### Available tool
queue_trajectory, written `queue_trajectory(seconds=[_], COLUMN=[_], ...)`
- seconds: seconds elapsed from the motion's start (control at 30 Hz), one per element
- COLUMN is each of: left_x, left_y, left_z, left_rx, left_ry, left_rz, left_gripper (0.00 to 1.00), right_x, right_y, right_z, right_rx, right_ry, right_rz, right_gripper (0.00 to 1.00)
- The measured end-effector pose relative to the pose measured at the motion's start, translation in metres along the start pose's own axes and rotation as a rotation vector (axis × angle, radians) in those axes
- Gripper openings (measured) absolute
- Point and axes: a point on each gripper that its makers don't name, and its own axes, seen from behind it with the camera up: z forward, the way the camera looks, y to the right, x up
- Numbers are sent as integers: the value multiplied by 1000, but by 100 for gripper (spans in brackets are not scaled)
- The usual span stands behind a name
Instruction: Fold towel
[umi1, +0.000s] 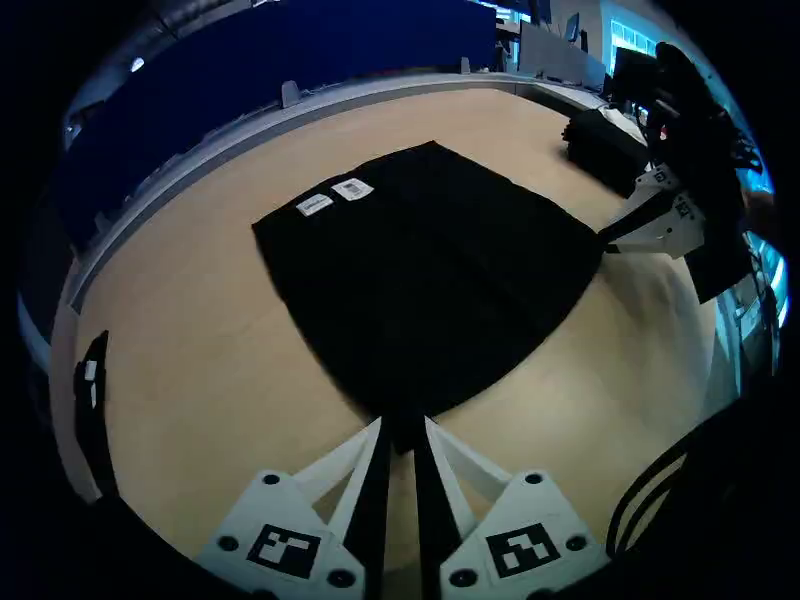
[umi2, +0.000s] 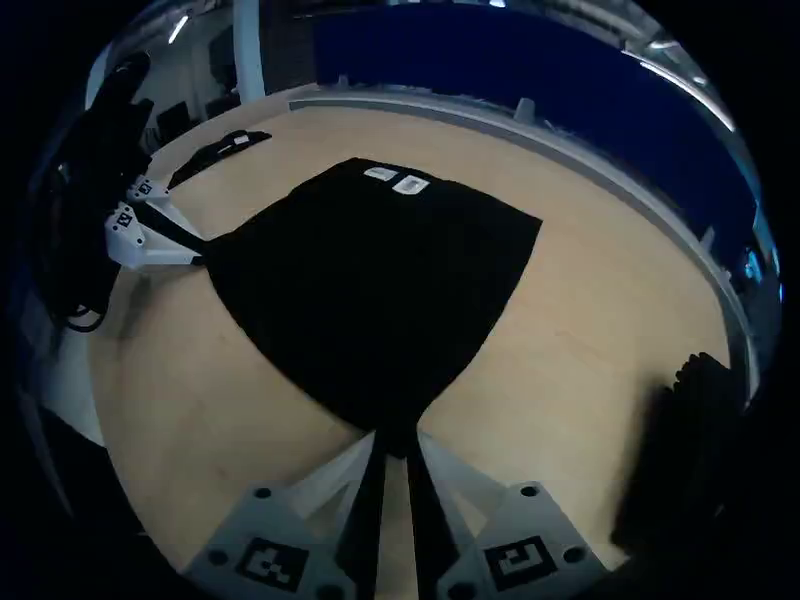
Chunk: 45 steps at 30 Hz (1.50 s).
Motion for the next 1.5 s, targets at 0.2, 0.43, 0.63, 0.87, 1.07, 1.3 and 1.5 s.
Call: queue_trajectory(seconds=[0.2,0.43,0.63,0.87,1.07,1.3,1.5], left_x=[8,18,30,42,48,42,32], left_y=[-1,1,4,12,22,36,46], left_z=[-13,-31,-52,-77,-95,-108,-119], left_rx=[6,7,12,8,-6,-25,-39], left_ry=[6,6,18,35,43,27,8], left_rz=[6,-10,-43,-69,-74,-92,-108], left_gripper=[15,15,15,15,15,15,15], right_x=[12,27,38,46,48,44,40], right_y=[0,-3,-7,-11,-16,-28,-37], right_z=[-13,-38,-59,-85,-105,-122,-134], right_rx=[-5,-12,-11,-13,-14,5,19], right_ry=[27,59,81,96,97,94,87], right_rz=[3,1,15,29,43,78,90], right_gripper=[14,14,14,14,14,14,14])
